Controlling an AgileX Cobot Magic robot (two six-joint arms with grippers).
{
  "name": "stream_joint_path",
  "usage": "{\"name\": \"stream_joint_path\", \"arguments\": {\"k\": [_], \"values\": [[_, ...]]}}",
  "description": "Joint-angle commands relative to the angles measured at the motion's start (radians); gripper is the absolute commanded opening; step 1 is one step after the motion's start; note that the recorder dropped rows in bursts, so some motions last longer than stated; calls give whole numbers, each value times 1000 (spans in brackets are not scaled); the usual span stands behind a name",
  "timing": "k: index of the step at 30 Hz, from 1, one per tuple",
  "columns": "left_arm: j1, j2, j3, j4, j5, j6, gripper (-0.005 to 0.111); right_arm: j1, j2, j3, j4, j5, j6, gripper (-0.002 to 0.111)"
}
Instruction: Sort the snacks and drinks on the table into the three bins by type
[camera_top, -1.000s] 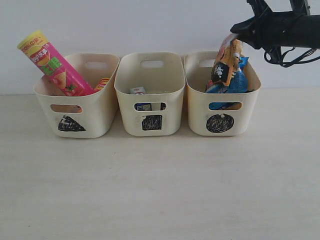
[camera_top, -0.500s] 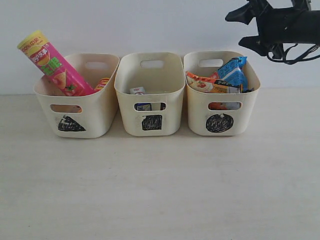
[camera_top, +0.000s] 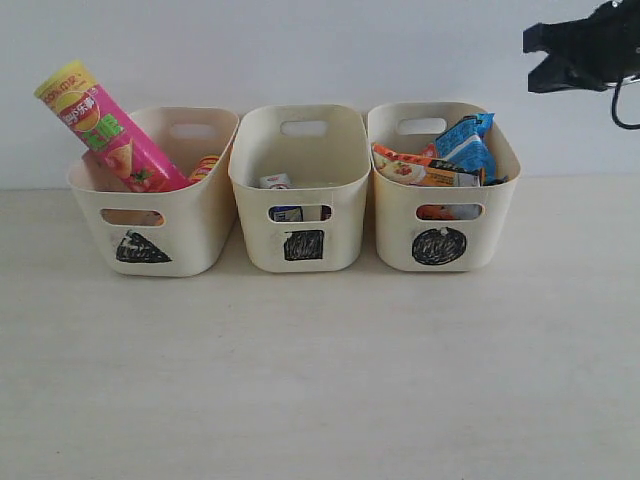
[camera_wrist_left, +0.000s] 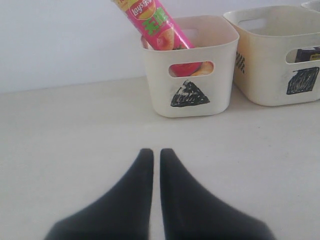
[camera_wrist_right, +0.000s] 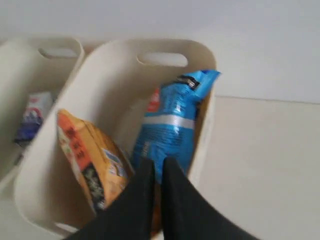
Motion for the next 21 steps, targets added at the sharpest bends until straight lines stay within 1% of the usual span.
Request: {"name": "stream_joint_path", "arguments": {"k": [1,3,5,8,11,15,21], "values": [[0,-2,3,2,-3,5,4,-8,-28,-6,-361,38,233,1],[0,-2,3,2,-3,5,4,-8,-26,-6,-474,66,325,1],[0,-2,3,2,-3,5,4,-8,-26,-6,-515,91,371,1],[0,-2,3,2,-5,5,4,-8,-36,-6,-517,109,371,1],[0,-2,3,2,-5,5,4,-8,-71,14,-517,85,388,1],[0,-2,3,2,-5,5,4,-8,-158,71,-545,-39,466,1],[0,-2,3,2,-3,5,4,-8,-319,248,-565,-375,669,1]]}}
